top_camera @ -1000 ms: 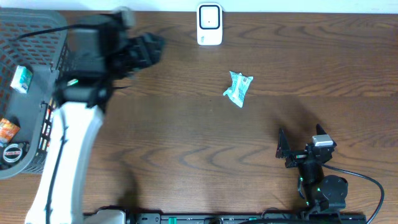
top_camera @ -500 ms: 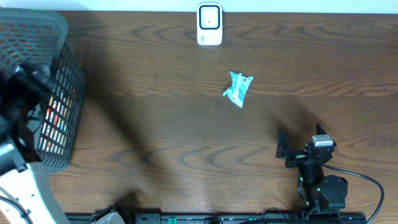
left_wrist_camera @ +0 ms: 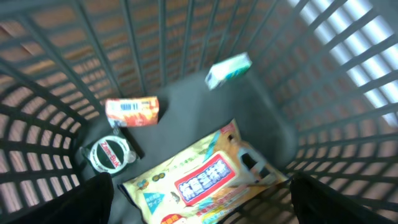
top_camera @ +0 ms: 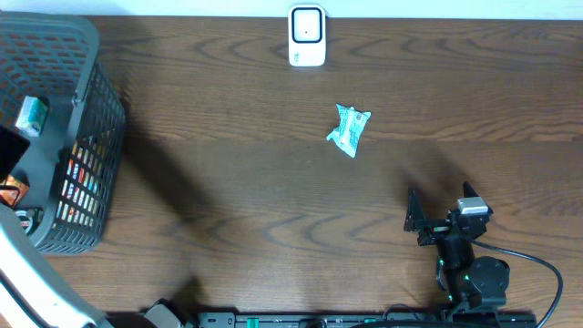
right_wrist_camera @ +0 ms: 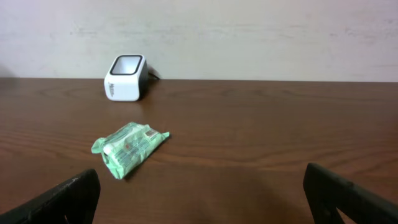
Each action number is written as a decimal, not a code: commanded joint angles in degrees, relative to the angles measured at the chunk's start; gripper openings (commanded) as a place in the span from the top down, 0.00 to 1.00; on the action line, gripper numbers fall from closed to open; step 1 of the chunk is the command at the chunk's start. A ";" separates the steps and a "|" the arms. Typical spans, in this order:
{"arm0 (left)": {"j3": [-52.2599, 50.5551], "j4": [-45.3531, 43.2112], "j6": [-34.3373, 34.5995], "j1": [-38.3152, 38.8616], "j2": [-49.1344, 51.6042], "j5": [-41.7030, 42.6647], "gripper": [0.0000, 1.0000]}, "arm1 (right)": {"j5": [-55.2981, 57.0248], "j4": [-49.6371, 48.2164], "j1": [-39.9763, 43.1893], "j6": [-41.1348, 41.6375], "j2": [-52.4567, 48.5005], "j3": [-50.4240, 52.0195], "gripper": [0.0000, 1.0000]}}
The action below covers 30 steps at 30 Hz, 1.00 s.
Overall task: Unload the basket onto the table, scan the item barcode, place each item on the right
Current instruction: 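Move the left gripper back over the basket, then reach into the basket and grasp the yellow-and-red wipes bag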
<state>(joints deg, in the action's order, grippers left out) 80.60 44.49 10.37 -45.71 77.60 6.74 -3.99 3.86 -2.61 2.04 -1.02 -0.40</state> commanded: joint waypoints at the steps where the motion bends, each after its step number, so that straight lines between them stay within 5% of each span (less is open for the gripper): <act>1: 0.31 0.57 -6.23 -0.92 3.39 1.64 0.10 | 0.46 0.24 -0.46 -0.85 0.20 0.09 0.01; 18: 0.24 3.50 -13.77 -2.25 10.97 2.45 0.09 | 0.46 0.24 -0.46 -0.85 0.20 0.09 0.01; 23: 0.24 3.91 -19.82 -3.91 14.95 14.84 0.08 | 0.46 0.24 -0.46 -0.85 0.20 0.09 0.01; 30: 0.24 6.05 -23.30 -5.29 20.90 20.81 0.07 | 0.46 0.24 -0.46 -0.85 0.20 0.09 0.01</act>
<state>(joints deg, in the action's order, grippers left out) 80.60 49.69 -9.43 -50.59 96.47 22.48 -3.99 3.84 -2.61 2.04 -1.02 -0.40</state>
